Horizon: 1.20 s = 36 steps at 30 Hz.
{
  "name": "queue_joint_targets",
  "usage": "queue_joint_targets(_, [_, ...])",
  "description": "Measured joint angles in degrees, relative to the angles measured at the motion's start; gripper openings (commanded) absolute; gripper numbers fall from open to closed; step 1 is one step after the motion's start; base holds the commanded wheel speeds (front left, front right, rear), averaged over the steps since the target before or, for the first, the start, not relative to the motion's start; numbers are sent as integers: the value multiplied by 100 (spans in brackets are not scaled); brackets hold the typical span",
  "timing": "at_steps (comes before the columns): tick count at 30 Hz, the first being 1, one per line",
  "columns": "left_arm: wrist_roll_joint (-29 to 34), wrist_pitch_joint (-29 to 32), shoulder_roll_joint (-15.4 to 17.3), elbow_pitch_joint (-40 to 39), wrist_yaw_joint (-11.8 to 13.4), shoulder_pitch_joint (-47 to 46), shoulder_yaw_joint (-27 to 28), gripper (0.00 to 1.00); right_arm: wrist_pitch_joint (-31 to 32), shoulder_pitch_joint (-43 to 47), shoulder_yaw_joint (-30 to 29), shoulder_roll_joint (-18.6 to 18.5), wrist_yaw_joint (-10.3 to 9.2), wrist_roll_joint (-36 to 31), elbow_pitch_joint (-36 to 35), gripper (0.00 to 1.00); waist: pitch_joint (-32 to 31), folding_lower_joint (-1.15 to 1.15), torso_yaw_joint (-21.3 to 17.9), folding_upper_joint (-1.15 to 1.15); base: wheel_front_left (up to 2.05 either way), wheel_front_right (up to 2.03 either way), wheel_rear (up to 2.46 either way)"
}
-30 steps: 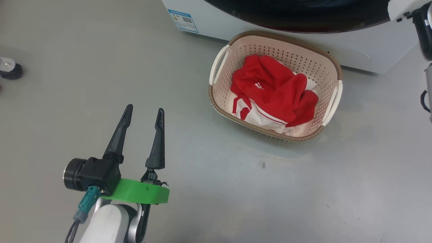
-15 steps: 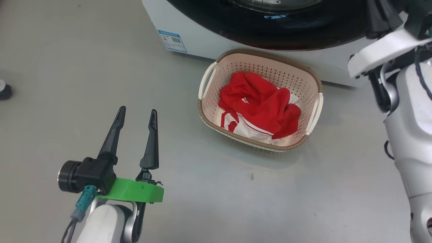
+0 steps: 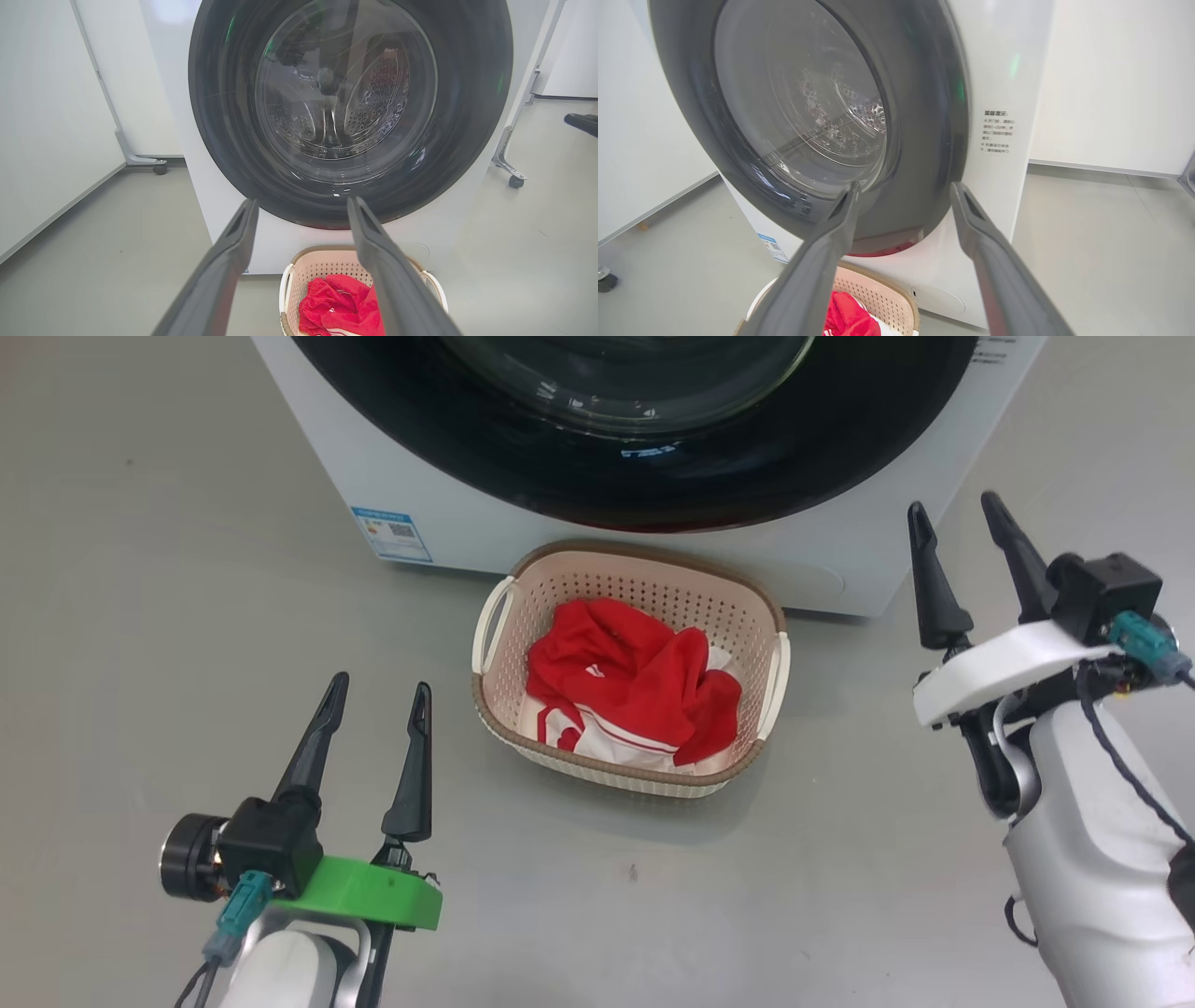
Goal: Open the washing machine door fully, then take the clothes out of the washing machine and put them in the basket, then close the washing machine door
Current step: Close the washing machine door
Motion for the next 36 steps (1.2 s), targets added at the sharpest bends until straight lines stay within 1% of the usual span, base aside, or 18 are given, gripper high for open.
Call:
queue_joint_targets(6, [0, 0, 87, 162, 0, 275, 66, 100, -5, 708, -40, 162, -104, 53, -127, 100, -327, 0, -280, 0, 0, 0, 0])
queue_joint_targets(7, [-1, 0, 103, 191, 0, 329, 75, 100, -5, 814, -40, 168, -108, 53, -156, 100, -380, 0, -331, 0, 0, 0, 0])
queue_joint_targets(10, [-4, 0, 123, 269, 0, 480, 83, 100, -5, 1101, -66, 172, -196, 53, -271, 100, -535, 0, -481, 0, 0, 0, 0])
queue_joint_targets(12, [-7, 0, 126, 300, -1, 556, 87, 100, -7, 1283, -86, 176, -207, 53, -344, 100, -640, 0, -575, 0, 0, 0, 0])
queue_joint_targets(13, [-9, 0, 129, 316, -1, 592, 89, 100, -7, 1379, -94, 181, -247, 53, -387, 100, -695, 0, -621, 0, 0, 0, 0])
queue_joint_targets(20, [-48, 0, 148, 363, -5, 781, 83, 100, -8, 1957, -121, 234, -314, 53, -759, 100, -1029, 0, -919, 0, 0, 0, 0])
queue_joint_targets(22, [-49, 0, 152, 355, -5, 824, 83, 100, -8, 2123, -124, 261, -390, 53, -884, 100, -1108, 0, -990, 0, 0, 0, 0])
queue_joint_targets(24, [-65, 0, 164, 349, -5, 883, 85, 100, -16, 2271, -125, 287, -412, 53, -1013, 100, -1169, 0, -1059, 0, 0, 0, 0])
queue_joint_targets(25, [-71, 0, 171, 348, -5, 905, 86, 100, -18, 2335, -130, 296, -450, 53, -1076, 100, -1196, 0, -1089, 0, 0, 0, 0])
queue_joint_targets(28, [-91, 0, 179, 346, -5, 948, 87, 100, -23, 2505, -153, 301, -464, 53, -1256, 100, -1267, 0, -1162, 0, 0, 0, 0])
queue_joint_targets(30, [-91, 0, 182, 337, -5, 975, 79, 100, -24, 2626, -194, 304, -544, 53, -1379, 100, -1311, 0, -1192, 0, 0, 0, 0])
queue_joint_targets(34, [-91, 0, 194, 316, -5, 1007, 86, 100, -24, 2875, -226, 307, -561, 53, -1558, 100, -1363, 0, -1220, 0, 0, 0, 0])
queue_joint_targets(35, [-91, 0, 194, 316, -5, 1015, 85, 100, -24, 2931, -229, 308, -604, 53, -1595, 100, -1370, 0, -1221, 0, 0, 0, 0])
queue_joint_targets(36, [-91, 0, 194, 325, -5, 1021, 82, 100, -24, 2973, -236, 309, -606, 53, -1617, 100, -1382, 0, -1220, 0, 0, 0, 0])
